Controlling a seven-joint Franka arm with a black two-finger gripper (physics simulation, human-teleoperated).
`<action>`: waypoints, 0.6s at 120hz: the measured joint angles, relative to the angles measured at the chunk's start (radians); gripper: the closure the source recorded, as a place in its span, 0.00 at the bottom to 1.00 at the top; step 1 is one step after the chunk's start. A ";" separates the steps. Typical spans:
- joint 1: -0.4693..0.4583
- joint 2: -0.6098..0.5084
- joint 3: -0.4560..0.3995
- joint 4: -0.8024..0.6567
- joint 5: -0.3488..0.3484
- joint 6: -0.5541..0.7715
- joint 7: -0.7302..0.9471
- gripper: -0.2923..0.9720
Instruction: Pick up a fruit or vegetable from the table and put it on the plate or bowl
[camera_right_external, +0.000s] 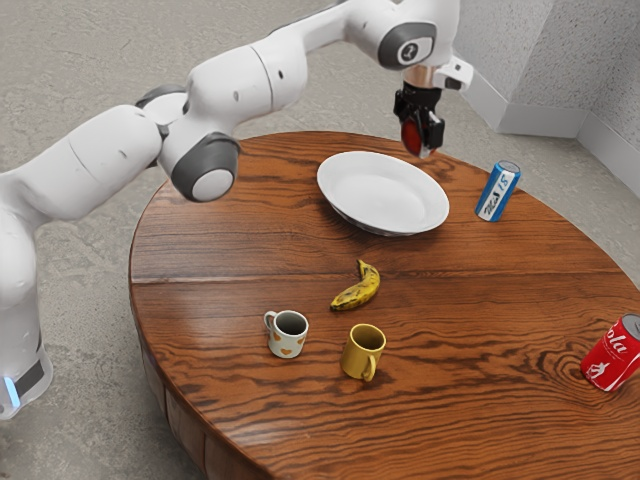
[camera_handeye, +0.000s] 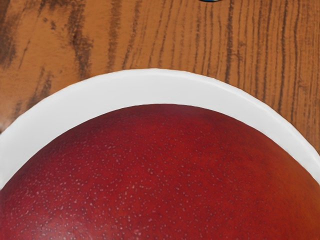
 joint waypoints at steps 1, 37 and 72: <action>0.001 0.000 0.000 0.000 0.000 0.000 0.000 0.50; 0.020 0.000 -0.004 -0.001 -0.003 -0.007 0.005 0.41; 0.038 0.000 -0.004 -0.015 -0.020 -0.011 0.008 0.25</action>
